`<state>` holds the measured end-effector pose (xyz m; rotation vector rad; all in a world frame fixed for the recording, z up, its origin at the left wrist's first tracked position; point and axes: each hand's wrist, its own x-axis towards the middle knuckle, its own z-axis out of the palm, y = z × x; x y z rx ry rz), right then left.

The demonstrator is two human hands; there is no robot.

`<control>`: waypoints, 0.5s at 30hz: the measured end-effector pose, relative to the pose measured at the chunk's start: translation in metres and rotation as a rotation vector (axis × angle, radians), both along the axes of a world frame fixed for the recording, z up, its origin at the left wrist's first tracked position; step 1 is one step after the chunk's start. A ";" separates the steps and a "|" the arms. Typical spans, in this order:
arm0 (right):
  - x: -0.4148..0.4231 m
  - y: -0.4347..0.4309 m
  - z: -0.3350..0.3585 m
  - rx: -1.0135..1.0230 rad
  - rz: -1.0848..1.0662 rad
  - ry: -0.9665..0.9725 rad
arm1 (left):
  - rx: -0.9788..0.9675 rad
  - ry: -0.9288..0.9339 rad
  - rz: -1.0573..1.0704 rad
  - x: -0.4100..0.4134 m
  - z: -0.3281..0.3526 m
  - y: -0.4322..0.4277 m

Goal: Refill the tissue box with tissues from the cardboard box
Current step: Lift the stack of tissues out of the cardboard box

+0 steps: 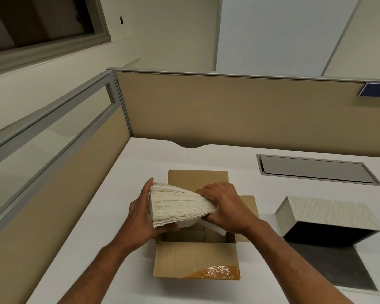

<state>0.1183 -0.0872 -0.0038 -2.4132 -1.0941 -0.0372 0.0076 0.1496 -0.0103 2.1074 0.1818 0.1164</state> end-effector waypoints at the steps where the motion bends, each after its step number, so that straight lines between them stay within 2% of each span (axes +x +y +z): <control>1: 0.000 -0.001 0.004 -0.002 0.008 0.001 | 0.003 -0.002 -0.008 -0.001 0.002 0.000; 9: 0.009 -0.013 0.037 -0.067 0.051 0.104 | -0.104 -0.013 -0.089 0.002 0.026 -0.007; 15: 0.011 -0.040 0.062 -0.099 -0.017 0.211 | -0.230 -0.045 -0.059 0.003 0.047 -0.038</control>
